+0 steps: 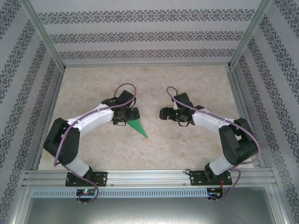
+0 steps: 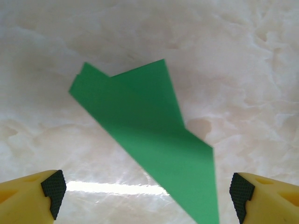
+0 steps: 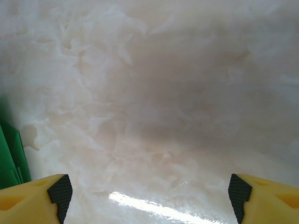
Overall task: Fold a paper plane with a square sheet of paper (pick it up from the middle)
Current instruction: Turn over a paper plane at the center of the table.
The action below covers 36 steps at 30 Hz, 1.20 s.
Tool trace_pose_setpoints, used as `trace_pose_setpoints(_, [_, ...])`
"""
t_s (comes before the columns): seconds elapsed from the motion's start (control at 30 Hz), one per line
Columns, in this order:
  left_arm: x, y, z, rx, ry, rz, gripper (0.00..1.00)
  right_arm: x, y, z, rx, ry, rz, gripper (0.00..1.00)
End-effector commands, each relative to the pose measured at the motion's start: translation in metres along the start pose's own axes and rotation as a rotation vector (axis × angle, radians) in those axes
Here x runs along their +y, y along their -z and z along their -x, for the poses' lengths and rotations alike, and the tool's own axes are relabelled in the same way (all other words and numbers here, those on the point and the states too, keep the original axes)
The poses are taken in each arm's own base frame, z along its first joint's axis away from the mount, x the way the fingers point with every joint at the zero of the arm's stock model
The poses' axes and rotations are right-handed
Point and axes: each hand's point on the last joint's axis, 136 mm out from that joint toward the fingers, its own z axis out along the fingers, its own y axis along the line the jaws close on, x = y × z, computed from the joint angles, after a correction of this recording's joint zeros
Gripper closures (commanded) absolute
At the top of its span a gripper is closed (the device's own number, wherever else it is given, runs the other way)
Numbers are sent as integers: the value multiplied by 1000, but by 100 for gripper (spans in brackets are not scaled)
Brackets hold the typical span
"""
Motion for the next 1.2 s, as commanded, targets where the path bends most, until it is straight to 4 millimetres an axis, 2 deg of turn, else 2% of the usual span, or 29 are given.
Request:
trace_pose_setpoints(0.0, [7, -7, -14, 50, -16, 143, 10, 0, -4, 3, -13, -25, 25, 11])
trace_pose_setpoints(0.17, [0, -18, -22, 93, -18, 189, 19, 1, -5, 3, 2, -40, 38, 12])
trace_pose_setpoints(0.47, [4, -13, -30, 68, 90, 170, 43, -1, -6, 1, 15, -51, 35, 14])
trace_pose_setpoints(0.7, [4, -18, -34, 38, 188, 113, 58, 0, -9, 0, 31, -57, 39, 15])
trace_pose_setpoints(0.93, [4, -26, -29, 7, 201, 115, 70, 1, -8, 0, 36, -56, 43, 16])
trace_pose_setpoints(1.0, [4, -26, -26, -1, 195, 121, 78, 1, -8, 0, 35, -57, 42, 16])
trace_pose_setpoints(1.07, [2, -20, -21, -16, 181, 120, 86, 1, -8, 0, 34, -57, 43, 16])
trace_pose_setpoints(1.17, [-7, -4, -8, -52, 138, 89, 93, 2, -5, 2, 16, -52, 54, 17])
